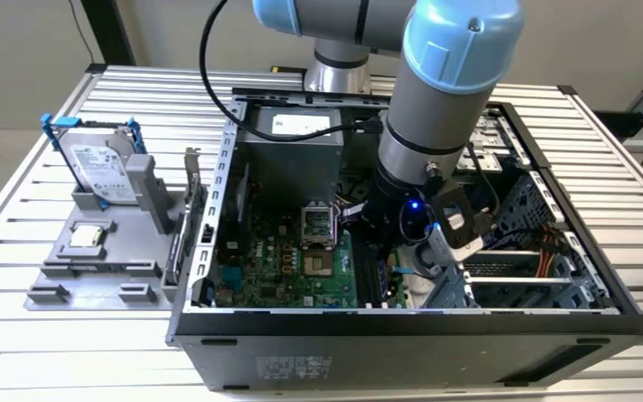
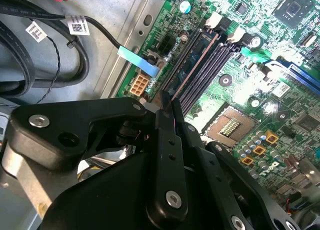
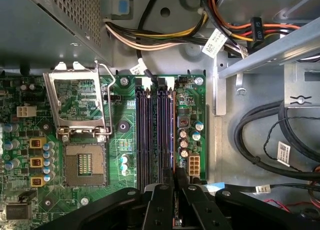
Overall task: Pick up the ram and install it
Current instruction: 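Insert the ram into the slot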
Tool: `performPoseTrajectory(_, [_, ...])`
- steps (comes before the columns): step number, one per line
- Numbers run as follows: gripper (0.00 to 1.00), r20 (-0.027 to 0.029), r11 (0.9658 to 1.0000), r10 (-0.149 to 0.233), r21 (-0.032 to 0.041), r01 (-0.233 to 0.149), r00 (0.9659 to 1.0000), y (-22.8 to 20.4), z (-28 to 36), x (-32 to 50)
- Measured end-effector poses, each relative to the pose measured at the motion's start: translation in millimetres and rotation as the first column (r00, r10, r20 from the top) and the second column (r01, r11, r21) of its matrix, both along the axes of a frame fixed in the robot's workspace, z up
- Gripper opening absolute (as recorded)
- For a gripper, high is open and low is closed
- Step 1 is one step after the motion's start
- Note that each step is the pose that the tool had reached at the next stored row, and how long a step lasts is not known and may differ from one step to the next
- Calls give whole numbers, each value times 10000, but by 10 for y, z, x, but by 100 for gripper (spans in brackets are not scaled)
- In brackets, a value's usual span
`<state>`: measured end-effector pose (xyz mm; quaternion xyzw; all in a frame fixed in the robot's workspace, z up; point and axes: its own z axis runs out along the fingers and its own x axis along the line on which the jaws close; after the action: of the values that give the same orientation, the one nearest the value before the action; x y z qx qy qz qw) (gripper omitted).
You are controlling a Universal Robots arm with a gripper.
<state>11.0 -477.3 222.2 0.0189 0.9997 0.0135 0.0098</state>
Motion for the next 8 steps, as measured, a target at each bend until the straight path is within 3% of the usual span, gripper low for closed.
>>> performPoseTrajectory(8, [0, 0, 10000, 2, -3, -2, 10000, 3, -40, 1])
